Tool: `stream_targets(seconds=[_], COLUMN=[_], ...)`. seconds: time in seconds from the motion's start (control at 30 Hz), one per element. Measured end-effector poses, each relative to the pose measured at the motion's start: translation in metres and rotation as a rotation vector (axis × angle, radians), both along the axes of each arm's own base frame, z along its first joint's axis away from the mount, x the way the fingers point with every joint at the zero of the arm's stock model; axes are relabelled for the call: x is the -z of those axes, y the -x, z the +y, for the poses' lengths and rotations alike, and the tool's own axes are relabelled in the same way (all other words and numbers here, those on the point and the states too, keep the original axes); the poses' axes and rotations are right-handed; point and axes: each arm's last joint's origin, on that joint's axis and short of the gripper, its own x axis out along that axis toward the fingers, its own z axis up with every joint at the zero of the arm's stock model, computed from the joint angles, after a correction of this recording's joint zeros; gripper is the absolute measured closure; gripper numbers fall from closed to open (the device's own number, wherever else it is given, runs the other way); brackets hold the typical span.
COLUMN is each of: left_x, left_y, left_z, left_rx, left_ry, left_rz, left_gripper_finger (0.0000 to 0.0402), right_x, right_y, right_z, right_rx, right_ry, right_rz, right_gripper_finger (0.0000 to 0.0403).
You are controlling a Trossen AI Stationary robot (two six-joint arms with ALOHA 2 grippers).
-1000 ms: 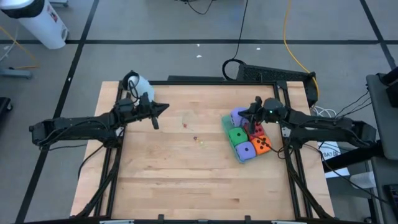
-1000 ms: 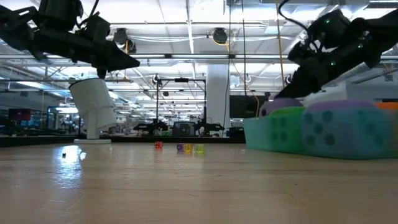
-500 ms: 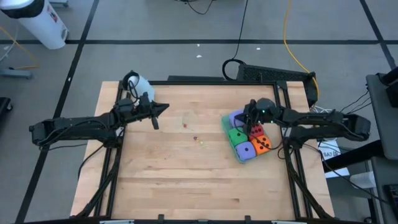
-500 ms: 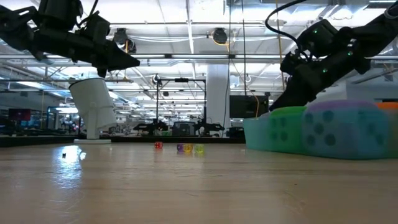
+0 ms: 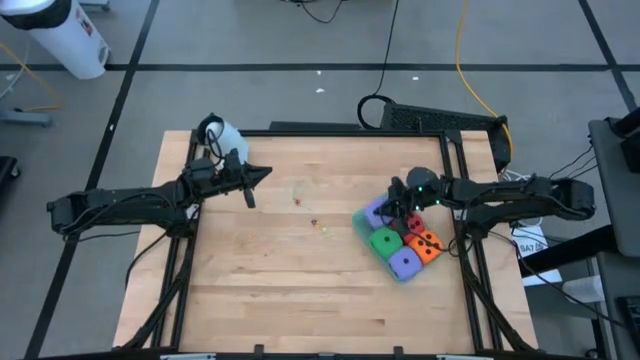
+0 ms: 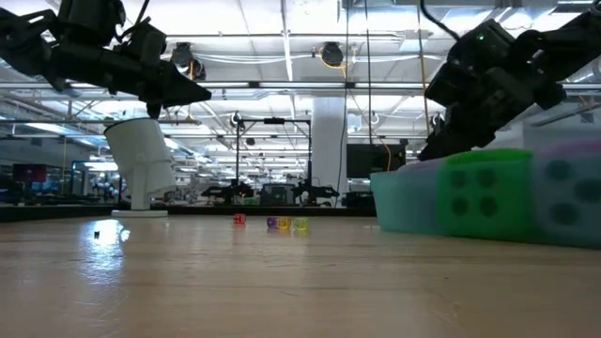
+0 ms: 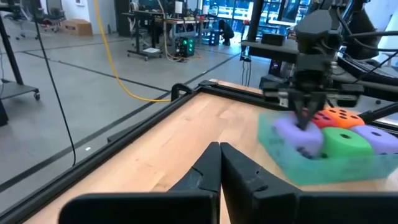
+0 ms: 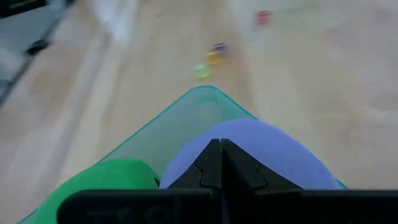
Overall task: Pick & Place Dice
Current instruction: Put the big purple dice into the bin, then move the bin
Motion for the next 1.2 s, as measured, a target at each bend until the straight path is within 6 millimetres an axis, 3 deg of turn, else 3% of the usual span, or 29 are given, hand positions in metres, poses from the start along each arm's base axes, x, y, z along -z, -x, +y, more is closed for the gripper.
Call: stream_targets(seconds=[0.33, 0.57, 0.73, 0.8, 0.93, 1.1, 1.2], left_x=[0.000, 0.000, 0.000, 0.000, 0.000, 0.000, 0.000], left_y=[0.000, 0.000, 0.000, 0.000, 0.000, 0.000, 0.000], left_z=[0.000, 0.000, 0.000, 0.000, 0.000, 0.000, 0.000], left_rx=[0.001, 0.001, 0.000, -0.002, -0.001, -0.001, 0.001], left_ry=[0.012, 0.011, 0.010, 0.007, 0.008, 0.007, 0.008], left_rz=[-0.004, -0.004, -0.004, -0.004, -0.004, -0.005, -0.005], left_gripper_finger=[0.0389, 0.0395, 0.0378, 0.0377, 0.0376, 0.0376, 0.0376], right_x=[-0.002, -0.022, -0.052, -0.059, -0.072, -0.075, -0.067], right_y=[-0.005, -0.007, -0.004, -0.001, 0.008, 0.015, 0.020], right_z=[0.038, 0.044, 0.045, 0.046, 0.061, 0.092, 0.113], right_rx=[-0.300, -0.252, -0.144, -0.136, -0.288, -0.388, -0.356], right_ry=[0.003, 0.114, 0.163, 0.103, -0.103, -0.341, -0.465], right_rz=[-0.041, -0.212, -0.435, -0.441, -0.343, -0.198, -0.044], right_gripper_finger=[0.0403, 0.0403, 0.0403, 0.0403, 0.0403, 0.0403, 0.0403])
